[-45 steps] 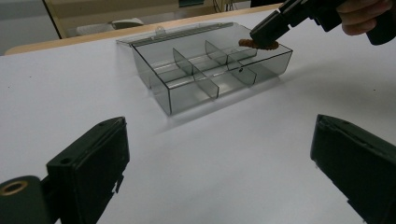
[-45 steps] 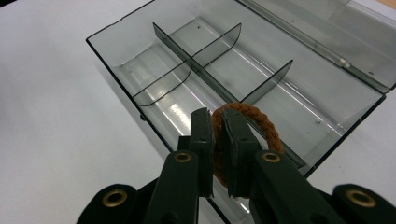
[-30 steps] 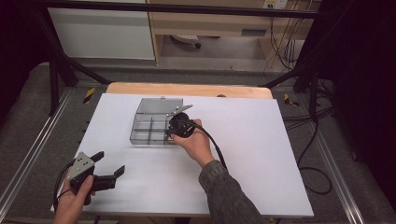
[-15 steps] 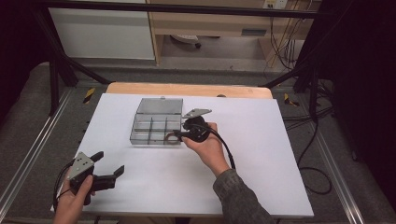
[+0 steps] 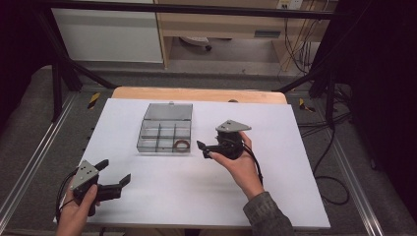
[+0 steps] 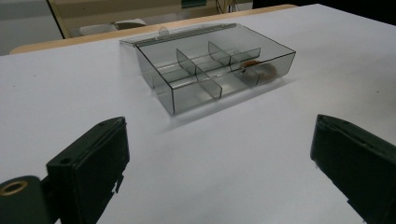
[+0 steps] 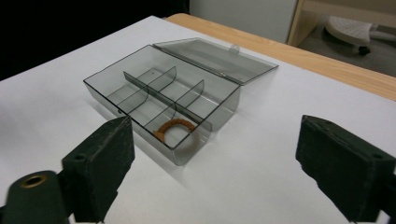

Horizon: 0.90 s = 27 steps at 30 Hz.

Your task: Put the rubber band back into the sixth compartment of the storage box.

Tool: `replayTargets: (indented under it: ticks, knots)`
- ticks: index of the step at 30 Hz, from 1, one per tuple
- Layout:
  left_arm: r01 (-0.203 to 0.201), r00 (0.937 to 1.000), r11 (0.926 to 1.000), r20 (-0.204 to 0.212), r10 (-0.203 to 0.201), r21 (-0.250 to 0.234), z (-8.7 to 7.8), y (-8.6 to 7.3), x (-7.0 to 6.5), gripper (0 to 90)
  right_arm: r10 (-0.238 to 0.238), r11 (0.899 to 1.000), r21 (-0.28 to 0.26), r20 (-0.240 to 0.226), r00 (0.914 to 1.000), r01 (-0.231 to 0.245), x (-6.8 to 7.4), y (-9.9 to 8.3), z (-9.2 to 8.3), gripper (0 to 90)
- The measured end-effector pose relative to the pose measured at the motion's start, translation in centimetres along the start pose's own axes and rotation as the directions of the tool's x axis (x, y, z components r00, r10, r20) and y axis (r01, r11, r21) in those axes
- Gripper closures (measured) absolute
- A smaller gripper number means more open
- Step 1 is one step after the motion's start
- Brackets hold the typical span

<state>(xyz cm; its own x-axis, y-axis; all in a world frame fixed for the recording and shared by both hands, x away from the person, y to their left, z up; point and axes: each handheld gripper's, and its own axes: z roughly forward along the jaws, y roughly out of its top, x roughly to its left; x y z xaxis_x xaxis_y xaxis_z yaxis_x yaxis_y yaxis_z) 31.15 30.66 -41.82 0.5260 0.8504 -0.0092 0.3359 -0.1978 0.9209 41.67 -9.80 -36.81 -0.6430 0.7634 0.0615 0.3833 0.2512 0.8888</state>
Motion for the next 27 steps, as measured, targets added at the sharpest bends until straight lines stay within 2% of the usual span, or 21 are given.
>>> replayTargets:
  ticks: [6,11,13,15,17,21,25,27]
  knots:
    - [0.013,0.9999,0.9999,-0.007,-0.013,-0.010,-0.2,0.0,0.2,4.7,0.023,0.998,-0.061,0.031,0.9992,-0.022,-1.3,-1.6,-3.2,4.9]
    - [0.017,0.9997,0.9996,-0.019,-0.018,-0.024,-0.4,0.0,0.3,4.7,0.032,0.997,-0.066,0.046,0.9984,-0.029,-2.6,-3.8,-6.0,6.2]
    - [0.023,0.9995,0.9992,-0.021,-0.024,-0.033,-0.4,0.1,0.4,4.6,0.041,0.997,-0.062,0.065,0.9971,-0.037,-3.2,-4.7,-7.2,6.7]
    - [0.025,0.9994,0.9990,-0.024,-0.026,-0.037,-0.5,0.1,0.5,4.7,0.052,0.996,-0.083,0.086,0.9950,-0.044,-3.9,-5.8,-8.5,6.8]
    - [0.030,0.9991,0.9985,-0.029,-0.031,-0.046,-0.6,0.1,0.5,4.7,0.057,0.991,-0.124,0.117,0.9915,-0.042,-4.5,-7.0,-9.7,6.5]
    - [0.028,0.9991,0.9985,-0.031,-0.029,-0.048,-0.7,0.2,0.5,4.6,0.084,0.985,-0.166,0.171,0.9817,-0.055,-5.8,-9.3,-11.7,5.3]
    - [0.028,0.9991,0.9983,-0.029,-0.030,-0.052,-0.7,0.2,0.5,4.6,0.129,0.980,-0.175,0.210,0.9692,-0.092,-7.0,-10.9,-13.0,5.2]
    - [0.028,0.9992,0.9983,-0.028,-0.030,-0.051,-0.6,0.2,0.5,4.6,0.138,0.982,-0.159,0.229,0.9636,-0.103,-7.5,-11.6,-13.1,5.1]
